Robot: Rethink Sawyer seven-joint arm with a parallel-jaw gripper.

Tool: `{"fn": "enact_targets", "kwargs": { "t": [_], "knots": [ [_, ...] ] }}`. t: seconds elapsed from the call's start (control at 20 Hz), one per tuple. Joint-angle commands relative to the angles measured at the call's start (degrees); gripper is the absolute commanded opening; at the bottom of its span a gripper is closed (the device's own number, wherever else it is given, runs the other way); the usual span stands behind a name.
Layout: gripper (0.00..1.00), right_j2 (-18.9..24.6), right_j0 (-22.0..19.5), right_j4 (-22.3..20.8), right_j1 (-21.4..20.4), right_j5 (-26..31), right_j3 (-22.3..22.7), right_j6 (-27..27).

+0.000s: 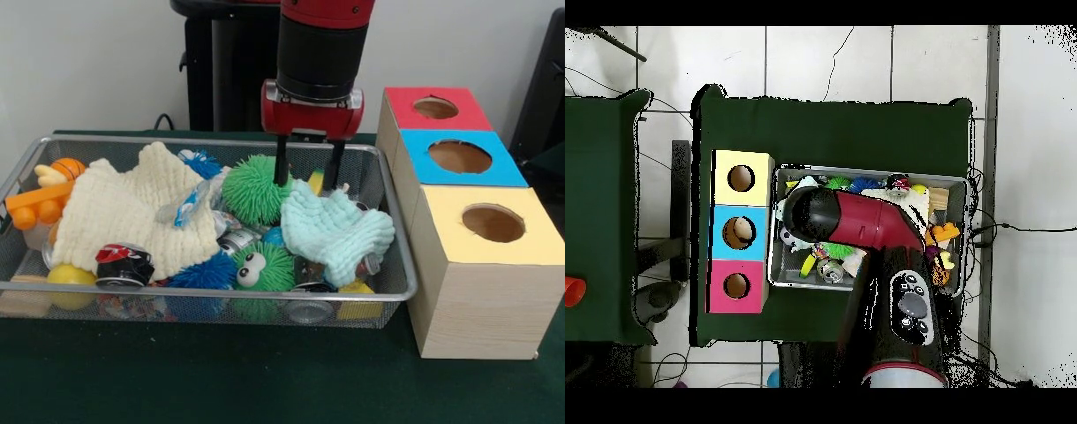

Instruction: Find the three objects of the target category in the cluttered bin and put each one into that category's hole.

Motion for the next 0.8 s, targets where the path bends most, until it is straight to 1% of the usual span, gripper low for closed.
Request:
{"fn": "enact_targets", "kwargs": {
  "t": [0.05, 0.4, 0.8],
  "knots": [
    [1.0, 4.0, 0.7, -0.2, 3.3, -3.1, -0.1, 8.2],
    [1.0, 3.3, 2.1, 0.4, 4.2, -3.8, -0.6, 9.5],
    [1.0, 3.9, 1.1, -0.2, 6.4, -7.1, -0.7, 8.3]
  ]
}}
